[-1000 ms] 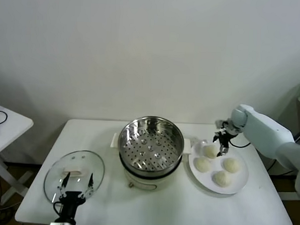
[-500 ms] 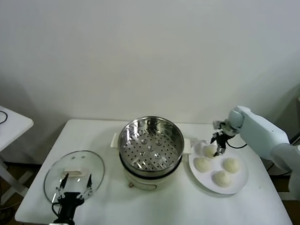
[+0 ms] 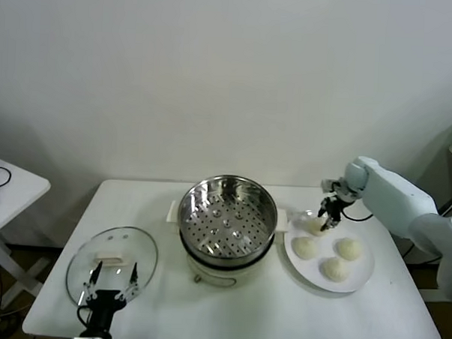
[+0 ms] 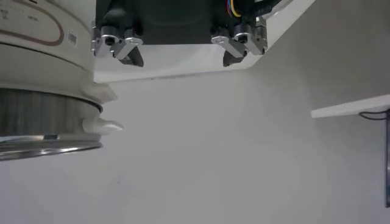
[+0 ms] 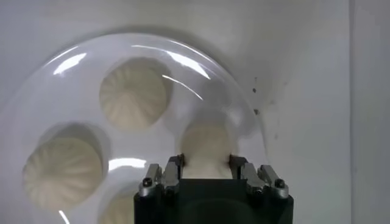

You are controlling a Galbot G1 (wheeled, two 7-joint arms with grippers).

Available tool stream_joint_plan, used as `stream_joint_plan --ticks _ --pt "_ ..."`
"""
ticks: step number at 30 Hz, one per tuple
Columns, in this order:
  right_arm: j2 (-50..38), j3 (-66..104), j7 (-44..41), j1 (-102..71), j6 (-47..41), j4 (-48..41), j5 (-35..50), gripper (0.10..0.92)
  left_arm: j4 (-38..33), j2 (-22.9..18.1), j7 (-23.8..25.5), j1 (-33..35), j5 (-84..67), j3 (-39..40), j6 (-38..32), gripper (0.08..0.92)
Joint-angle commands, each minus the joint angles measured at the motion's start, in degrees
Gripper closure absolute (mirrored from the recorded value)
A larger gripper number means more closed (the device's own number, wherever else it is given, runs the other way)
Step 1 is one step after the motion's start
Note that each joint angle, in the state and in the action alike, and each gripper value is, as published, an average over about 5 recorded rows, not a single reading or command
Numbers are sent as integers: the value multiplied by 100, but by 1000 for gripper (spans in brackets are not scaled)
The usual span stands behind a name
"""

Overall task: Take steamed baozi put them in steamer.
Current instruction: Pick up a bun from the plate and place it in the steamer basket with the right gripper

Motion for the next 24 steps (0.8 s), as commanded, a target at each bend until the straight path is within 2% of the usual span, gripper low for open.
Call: stream_joint_plan --ticks 1,7,12,19,24 --pt "-560 -1200 -113 1521 86 1454 885 491 -12 -280 -7 7 39 12 0 177" --pt "-661 -1883 -159 2789 72 2480 1630 491 -36 -280 -8 26 69 30 -2 177" --pt "-457 -2087 -114 3341 349 2968 1771 491 -51 -280 -12 64 88 51 -16 177" --pt "59 -2071 283 3642 1285 3440 1216 483 -27 -280 -40 97 163 105 -42 177" --pt "407 -2010 810 3461 2130 3591 421 504 -17 -280 -67 106 192 122 -52 177"
